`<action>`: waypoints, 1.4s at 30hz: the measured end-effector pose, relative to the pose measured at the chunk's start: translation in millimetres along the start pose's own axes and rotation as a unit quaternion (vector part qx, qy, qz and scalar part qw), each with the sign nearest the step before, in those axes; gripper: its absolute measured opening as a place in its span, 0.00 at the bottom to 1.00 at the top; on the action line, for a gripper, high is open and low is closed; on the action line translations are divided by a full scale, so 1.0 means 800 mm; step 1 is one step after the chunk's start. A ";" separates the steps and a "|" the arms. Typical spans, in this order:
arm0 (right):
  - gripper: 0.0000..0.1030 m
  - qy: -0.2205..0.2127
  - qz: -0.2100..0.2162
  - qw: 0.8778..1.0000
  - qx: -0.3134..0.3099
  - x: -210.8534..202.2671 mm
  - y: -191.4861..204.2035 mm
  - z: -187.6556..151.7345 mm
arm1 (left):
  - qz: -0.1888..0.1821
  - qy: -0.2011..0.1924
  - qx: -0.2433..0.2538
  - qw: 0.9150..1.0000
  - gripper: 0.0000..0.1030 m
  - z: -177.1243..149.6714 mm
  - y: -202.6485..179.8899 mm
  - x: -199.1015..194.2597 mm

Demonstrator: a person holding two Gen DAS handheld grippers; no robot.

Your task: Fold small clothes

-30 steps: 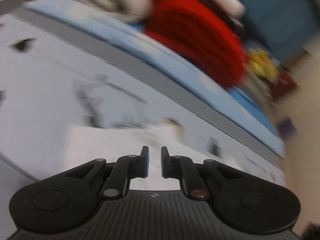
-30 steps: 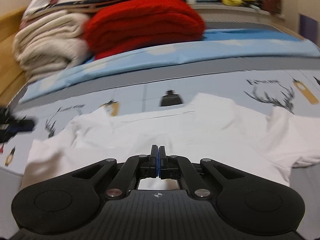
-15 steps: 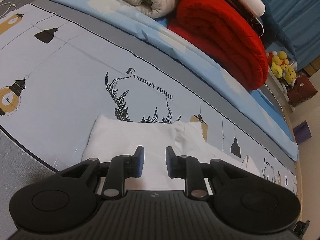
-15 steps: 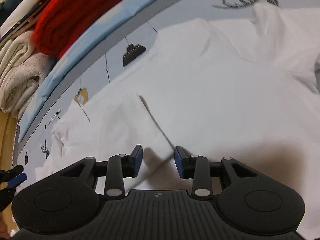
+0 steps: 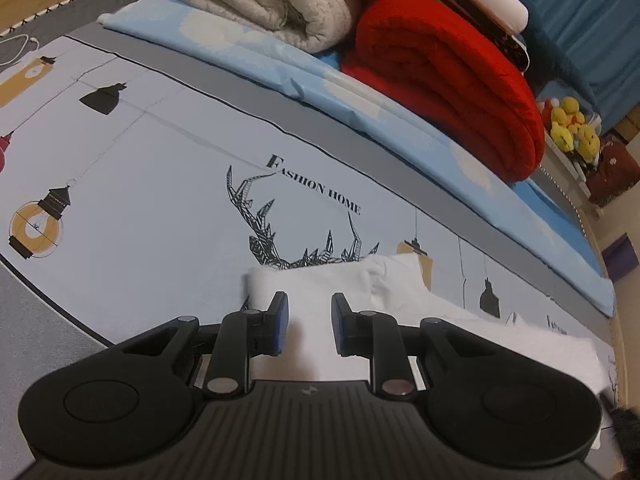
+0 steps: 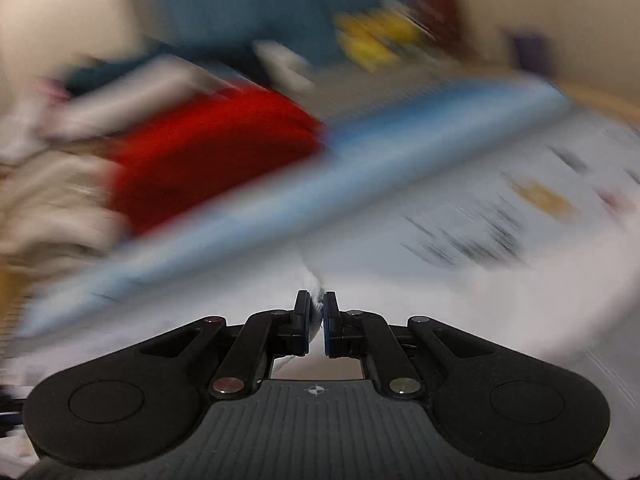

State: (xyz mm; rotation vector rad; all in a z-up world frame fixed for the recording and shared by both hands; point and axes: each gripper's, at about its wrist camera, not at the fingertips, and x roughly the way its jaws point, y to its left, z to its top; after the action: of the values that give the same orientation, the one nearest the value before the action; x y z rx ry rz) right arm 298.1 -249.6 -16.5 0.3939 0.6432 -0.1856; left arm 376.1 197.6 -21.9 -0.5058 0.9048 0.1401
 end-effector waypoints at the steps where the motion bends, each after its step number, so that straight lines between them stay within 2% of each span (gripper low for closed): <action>1: 0.05 0.031 -0.039 0.999 0.022 0.015 -0.021 -0.004 | 0.001 0.002 0.002 1.000 0.23 -0.001 -0.001 0.002; 3: 0.05 0.043 -0.072 0.995 0.050 0.023 -0.046 -0.005 | 0.000 0.007 0.007 1.000 0.23 -0.004 -0.006 0.007; 7: 0.05 -0.030 -0.040 0.999 0.010 -0.007 -0.042 0.012 | -0.011 0.021 0.023 0.999 0.23 -0.012 -0.021 0.016; 8: 0.05 -0.032 -0.042 0.999 0.010 -0.010 -0.049 0.012 | -0.015 0.027 0.030 0.999 0.24 -0.015 -0.025 0.020; 9: 0.05 -0.019 -0.049 0.998 0.019 -0.004 -0.056 0.012 | -0.018 0.035 0.038 0.998 0.27 -0.019 -0.029 0.024; 12: 0.05 0.008 -0.090 0.994 0.056 0.014 -0.079 0.010 | -0.020 0.057 0.055 0.997 0.27 -0.031 -0.038 0.035; 15: 0.07 0.063 -0.134 0.987 0.063 0.032 -0.098 0.006 | -0.020 0.077 0.072 0.994 0.27 -0.040 -0.043 0.047; 17: 0.11 0.060 -0.168 0.981 0.073 0.032 -0.105 0.002 | -0.010 0.084 0.077 0.993 0.27 -0.045 -0.043 0.052; 19: 0.11 0.034 -0.152 0.985 0.078 0.025 -0.105 0.002 | -0.001 0.082 0.082 0.993 0.27 -0.047 -0.044 0.051; 21: 0.11 0.019 -0.110 0.990 0.082 0.020 -0.103 0.006 | -0.009 0.081 0.085 0.993 0.27 -0.047 -0.047 0.048; 23: 0.12 0.044 -0.056 0.993 0.098 0.027 -0.106 0.006 | -0.025 0.084 0.089 0.992 0.27 -0.049 -0.051 0.046; 25: 0.12 0.096 -0.033 0.986 0.136 0.044 -0.112 -0.005 | -0.038 0.095 0.082 0.991 0.27 -0.057 -0.050 0.047; 27: 0.12 0.142 -0.062 0.978 0.141 0.062 -0.120 -0.019 | -0.025 0.129 0.075 0.989 0.24 -0.069 -0.040 0.059; 28: 0.12 0.163 -0.086 0.974 0.130 0.070 -0.122 -0.024 | 0.000 0.144 0.077 0.987 0.21 -0.075 -0.033 0.068; 29: 0.12 0.176 -0.102 0.971 0.125 0.075 -0.126 -0.029 | 0.026 0.150 0.076 0.985 0.04 -0.078 -0.025 0.076; 30: 0.12 0.181 -0.107 0.969 0.131 0.077 -0.129 -0.031 | 0.036 0.149 0.070 0.986 0.02 -0.078 -0.019 0.078; 32: 0.12 0.179 -0.104 0.969 0.132 0.075 -0.128 -0.027 | 0.035 0.142 0.056 0.988 0.02 -0.071 -0.020 0.072; 34: 0.12 0.164 -0.095 0.975 0.117 0.070 -0.119 -0.022 | 0.040 0.107 0.067 0.991 0.03 -0.064 -0.033 0.058; 36: 0.12 0.147 -0.074 0.980 0.109 0.066 -0.113 -0.014 | 0.018 0.088 0.062 0.994 0.05 -0.059 -0.038 0.052; 38: 0.12 0.139 -0.065 0.983 0.098 0.065 -0.109 -0.009 | 0.000 0.103 0.056 0.993 0.07 -0.062 -0.040 0.060; 40: 0.13 0.148 -0.071 0.982 0.099 0.070 -0.113 -0.012 | 0.031 0.130 0.061 0.989 0.07 -0.069 -0.037 0.077; 42: 0.13 0.169 -0.092 0.976 0.102 0.079 -0.120 -0.018 | 0.048 0.135 0.066 0.987 0.07 -0.072 -0.032 0.085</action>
State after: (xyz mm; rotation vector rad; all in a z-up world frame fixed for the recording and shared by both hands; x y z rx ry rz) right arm 312.4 -334.5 -94.4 0.5715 1.0014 -0.3673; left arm 385.3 141.8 -95.4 -0.3618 1.1966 0.0989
